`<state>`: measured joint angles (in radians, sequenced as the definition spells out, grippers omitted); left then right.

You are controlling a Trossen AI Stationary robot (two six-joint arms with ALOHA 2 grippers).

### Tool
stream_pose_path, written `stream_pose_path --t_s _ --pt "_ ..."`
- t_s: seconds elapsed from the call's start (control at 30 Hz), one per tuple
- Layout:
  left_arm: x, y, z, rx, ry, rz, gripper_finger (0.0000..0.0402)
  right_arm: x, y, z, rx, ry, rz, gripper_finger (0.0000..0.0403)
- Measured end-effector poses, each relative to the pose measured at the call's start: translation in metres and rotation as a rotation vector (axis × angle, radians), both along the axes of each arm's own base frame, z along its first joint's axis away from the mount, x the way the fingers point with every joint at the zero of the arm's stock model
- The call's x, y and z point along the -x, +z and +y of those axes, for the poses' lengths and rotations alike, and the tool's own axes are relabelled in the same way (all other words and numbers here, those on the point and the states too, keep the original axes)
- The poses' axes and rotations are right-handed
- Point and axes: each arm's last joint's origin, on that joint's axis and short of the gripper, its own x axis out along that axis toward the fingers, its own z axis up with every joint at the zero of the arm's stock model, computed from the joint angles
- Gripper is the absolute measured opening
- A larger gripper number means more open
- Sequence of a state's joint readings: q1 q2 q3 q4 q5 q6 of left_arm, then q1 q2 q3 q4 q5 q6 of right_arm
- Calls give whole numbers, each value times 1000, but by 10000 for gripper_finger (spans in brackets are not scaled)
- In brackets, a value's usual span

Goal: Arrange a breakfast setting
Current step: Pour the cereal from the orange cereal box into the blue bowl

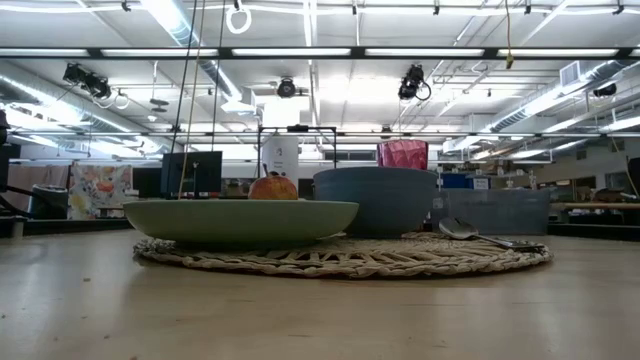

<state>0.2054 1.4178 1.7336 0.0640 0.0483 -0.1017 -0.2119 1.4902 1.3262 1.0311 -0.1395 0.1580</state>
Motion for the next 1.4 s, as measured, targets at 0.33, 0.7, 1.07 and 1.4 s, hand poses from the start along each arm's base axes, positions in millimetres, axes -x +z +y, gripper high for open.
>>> stream_pose_path --t_s 0.33,0.7,1.07,1.4 --pt "-33 -16 5 16 -59 -3 286 -1 -1 1 31 24 18 364" --pt "-41 -20 7 20 -59 -25 286 0 0 0 11 7 5 329" --pt "-34 -15 5 15 -62 -37 286 14 11 1 20 24 -91 360" --pt "-31 -12 5 12 -61 -49 286 34 25 0 62 -8 -133 348"
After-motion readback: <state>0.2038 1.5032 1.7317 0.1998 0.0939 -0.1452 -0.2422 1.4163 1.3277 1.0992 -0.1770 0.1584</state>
